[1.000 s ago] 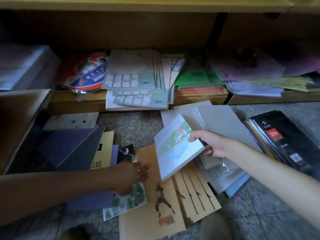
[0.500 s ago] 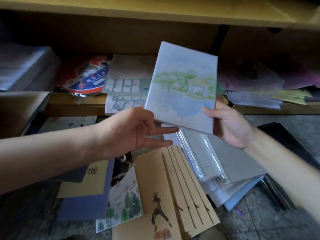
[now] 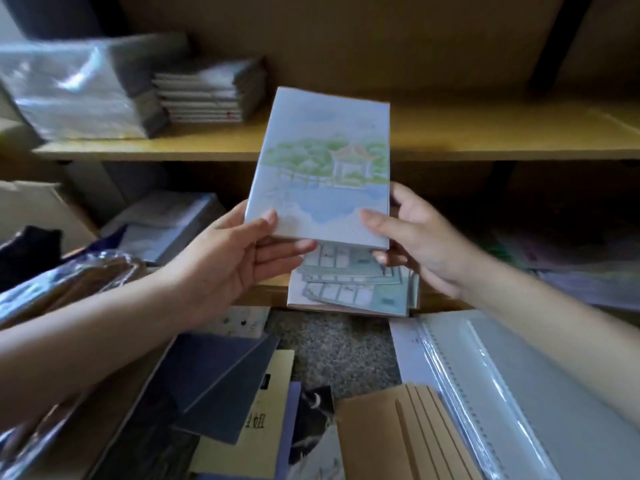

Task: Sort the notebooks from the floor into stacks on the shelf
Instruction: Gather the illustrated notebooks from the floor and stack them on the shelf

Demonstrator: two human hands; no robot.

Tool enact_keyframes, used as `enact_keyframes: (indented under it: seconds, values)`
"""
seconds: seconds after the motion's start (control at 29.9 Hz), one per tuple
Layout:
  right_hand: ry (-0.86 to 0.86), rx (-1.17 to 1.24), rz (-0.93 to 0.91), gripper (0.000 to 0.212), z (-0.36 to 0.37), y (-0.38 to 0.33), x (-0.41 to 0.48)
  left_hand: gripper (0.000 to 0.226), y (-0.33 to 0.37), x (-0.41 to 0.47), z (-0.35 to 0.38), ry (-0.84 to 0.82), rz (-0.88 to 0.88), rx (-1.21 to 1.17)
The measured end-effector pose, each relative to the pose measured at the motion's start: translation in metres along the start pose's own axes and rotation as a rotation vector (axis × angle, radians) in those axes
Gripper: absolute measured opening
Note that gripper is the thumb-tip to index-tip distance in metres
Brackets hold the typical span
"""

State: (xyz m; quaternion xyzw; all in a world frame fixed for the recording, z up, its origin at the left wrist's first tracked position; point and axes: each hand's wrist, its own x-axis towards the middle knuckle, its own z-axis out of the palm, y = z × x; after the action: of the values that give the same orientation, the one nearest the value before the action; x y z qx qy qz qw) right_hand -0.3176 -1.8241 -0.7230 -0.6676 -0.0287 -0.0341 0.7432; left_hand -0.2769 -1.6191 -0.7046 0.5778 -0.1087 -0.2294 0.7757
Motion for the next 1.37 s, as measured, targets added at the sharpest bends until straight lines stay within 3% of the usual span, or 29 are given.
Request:
enact_keyframes:
  seconds: [0.13, 0.4, 0.54, 0.6, 0.67, 0.74, 0.8, 0.87, 0.94, 1.0, 1.1, 1.24, 1.37]
  values:
    - [-0.127, -0.130, -0.129, 0.067, 0.012, -0.002, 0.025, 0.020, 0.027, 0.012, -0.019, 0.119, 0.161, -0.030]
    - [0.009, -0.628, -0.340, 0.039, 0.019, -0.033, 0.084, 0.012, 0.113, 0.083, -0.052, 0.310, 0.311, -0.082]
    - [0.100, -1.186, -0.603, 0.031, 0.009, -0.037, 0.120, 0.023, 0.145, 0.137, -0.066, 0.356, 0.278, -0.240]
    - [0.031, -1.451, -0.522, 0.036, 0.003, -0.039, 0.135, 0.039, 0.152, 0.163, -0.071, 0.432, 0.330, -0.284]
    - [-0.077, -1.533, -0.267, 0.051, -0.001, -0.037, 0.141, 0.044, 0.151, 0.179, -0.068, 0.534, 0.337, -0.263]
    - [-0.117, -1.616, -0.212, 0.069, -0.004, -0.029, 0.142, 0.050, 0.141, 0.187, -0.062, 0.686, 0.357, 0.022]
    - [-0.076, -1.701, -0.298, 0.079, -0.007, -0.019, 0.139, 0.055, 0.126, 0.190, -0.057, 0.715, 0.541, 0.453]
    - [-0.066, -1.727, -0.345, 0.084, -0.007, -0.016, 0.139, 0.057, 0.111, 0.193, -0.061, 0.575, 0.710, 1.044]
    - [-0.081, -1.713, -0.345, 0.085, -0.008, -0.015, 0.141, 0.057, 0.102, 0.200, -0.071, 0.436, 0.730, 1.795]
    - [-0.096, -1.715, -0.340, 0.084, -0.008, -0.015, 0.141, 0.062, 0.097, 0.209, -0.080, 0.320, 0.677, 2.199]
    - [-0.095, -1.738, -0.358, 0.084, -0.010, -0.012, 0.141, 0.059, 0.097, 0.220, -0.080, 0.340, 0.531, 2.157]
    - [-0.092, -1.752, -0.364, 0.084, -0.009, -0.011, 0.141, 0.064, 0.105, 0.234, -0.081, 0.425, 0.474, 2.075]
    - [-0.093, -1.773, -0.363, 0.084, -0.008, -0.009, 0.141, 0.071, 0.101, 0.239, -0.082, 0.450, 0.404, 2.138]
